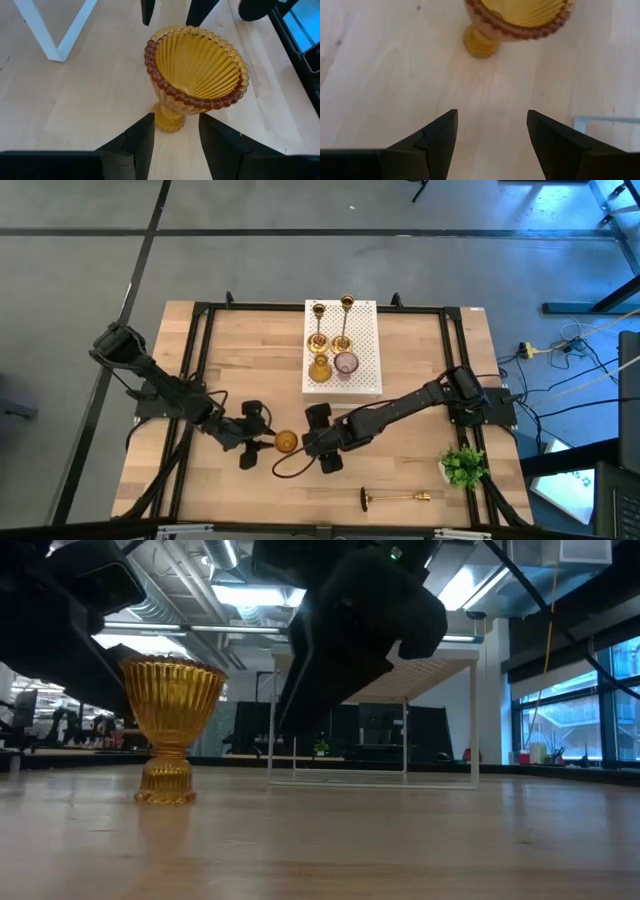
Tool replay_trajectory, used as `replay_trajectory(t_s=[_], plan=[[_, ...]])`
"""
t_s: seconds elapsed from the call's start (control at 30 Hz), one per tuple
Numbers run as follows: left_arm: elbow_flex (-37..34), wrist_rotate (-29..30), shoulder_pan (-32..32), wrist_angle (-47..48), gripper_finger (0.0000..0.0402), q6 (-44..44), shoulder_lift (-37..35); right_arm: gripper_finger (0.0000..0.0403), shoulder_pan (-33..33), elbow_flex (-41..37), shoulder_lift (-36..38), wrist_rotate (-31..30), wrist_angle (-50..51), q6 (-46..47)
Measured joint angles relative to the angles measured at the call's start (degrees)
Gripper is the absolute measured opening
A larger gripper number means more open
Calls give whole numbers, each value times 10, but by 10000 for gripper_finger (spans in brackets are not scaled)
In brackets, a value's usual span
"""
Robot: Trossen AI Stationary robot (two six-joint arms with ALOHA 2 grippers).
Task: Pick & Place candle stick holders
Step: Put the yellow glass candlestick holder
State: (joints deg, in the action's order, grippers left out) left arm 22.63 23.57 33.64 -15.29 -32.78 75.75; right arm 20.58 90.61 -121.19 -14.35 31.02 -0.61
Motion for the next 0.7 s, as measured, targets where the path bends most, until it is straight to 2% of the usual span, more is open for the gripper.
replay_trajectory(t_s=[0.4, 0.7], plan=[[0, -72, -48, -39, 148, 64, 0, 240, 0, 0, 0, -9, 31, 54], [0, -114, -74, -47, 148, 67, 27, 240, 0, 0, 0, -7, 56, 93]])
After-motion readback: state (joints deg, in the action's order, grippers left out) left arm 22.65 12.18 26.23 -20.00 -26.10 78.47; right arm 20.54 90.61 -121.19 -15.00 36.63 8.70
